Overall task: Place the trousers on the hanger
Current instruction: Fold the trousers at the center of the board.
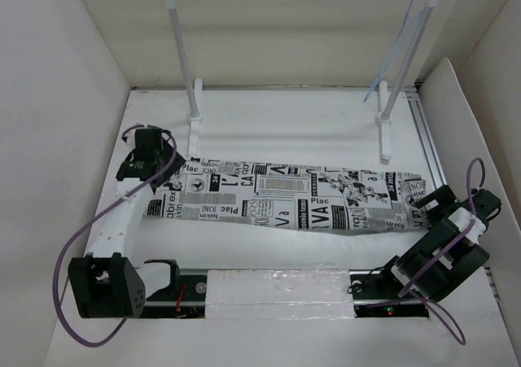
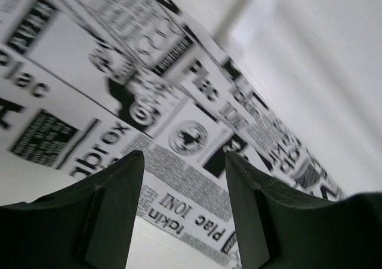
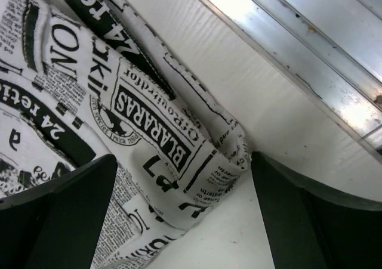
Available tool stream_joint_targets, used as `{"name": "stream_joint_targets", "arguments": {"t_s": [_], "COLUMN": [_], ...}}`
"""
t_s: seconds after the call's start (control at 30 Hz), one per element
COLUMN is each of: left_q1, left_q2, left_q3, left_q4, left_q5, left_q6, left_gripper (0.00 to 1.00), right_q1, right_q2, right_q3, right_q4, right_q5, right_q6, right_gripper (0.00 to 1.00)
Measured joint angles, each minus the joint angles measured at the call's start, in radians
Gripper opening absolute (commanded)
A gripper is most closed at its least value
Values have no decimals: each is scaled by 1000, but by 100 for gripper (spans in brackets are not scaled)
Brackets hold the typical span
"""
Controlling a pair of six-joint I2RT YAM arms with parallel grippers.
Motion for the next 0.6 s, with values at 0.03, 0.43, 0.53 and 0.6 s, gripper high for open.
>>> {"name": "stream_joint_targets", "arguments": {"t_s": [0.03, 0.43, 0.53, 0.6], "left_q1": [-38, -517, -706, -800], "left_q2": [-19, 19, 121, 189], "left_q3": [-23, -237, -193, -157], "left_q4": [25, 180, 200, 212], "left_q5": [23, 157, 120, 99], "left_q6": [0, -49, -63, -71], "left_gripper": [51, 10, 4, 1], "right_q1": [-3, -17, 5, 36], "right_q2": [3, 80, -31, -84], "right_q3": [-6, 6, 109, 188], "right_q4": [23, 92, -59, -93], "right_q5": [-5, -85, -44, -51], "right_q6": [2, 32, -1, -21], "right_gripper": [100, 0, 0, 0]}}
